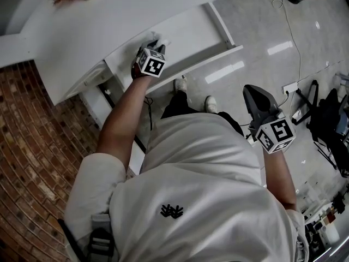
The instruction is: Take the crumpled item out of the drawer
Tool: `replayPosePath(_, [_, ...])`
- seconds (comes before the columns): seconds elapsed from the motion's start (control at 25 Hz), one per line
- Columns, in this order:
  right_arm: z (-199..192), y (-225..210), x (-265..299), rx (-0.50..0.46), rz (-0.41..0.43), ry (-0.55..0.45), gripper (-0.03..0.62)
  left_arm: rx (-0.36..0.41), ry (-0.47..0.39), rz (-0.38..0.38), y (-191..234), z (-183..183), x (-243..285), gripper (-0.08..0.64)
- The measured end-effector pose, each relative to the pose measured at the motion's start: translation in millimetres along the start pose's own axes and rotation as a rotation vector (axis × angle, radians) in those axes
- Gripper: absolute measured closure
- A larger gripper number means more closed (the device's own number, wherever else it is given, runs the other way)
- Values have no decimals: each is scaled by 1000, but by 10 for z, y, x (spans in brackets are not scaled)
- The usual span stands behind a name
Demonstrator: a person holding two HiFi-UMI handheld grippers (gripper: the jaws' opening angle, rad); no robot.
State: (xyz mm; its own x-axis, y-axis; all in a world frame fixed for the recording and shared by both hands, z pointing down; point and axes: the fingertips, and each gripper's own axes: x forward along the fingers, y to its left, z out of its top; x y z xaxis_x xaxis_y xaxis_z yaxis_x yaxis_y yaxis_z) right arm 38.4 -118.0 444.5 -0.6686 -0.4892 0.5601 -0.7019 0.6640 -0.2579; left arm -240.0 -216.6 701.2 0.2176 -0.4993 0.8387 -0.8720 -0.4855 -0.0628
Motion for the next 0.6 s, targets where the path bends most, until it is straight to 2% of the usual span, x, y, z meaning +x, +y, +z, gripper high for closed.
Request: replayPosePath(0.6, [-234, -132, -468, -70, 138, -52, 580, -92, -139, 106, -497, 245, -1193, 439])
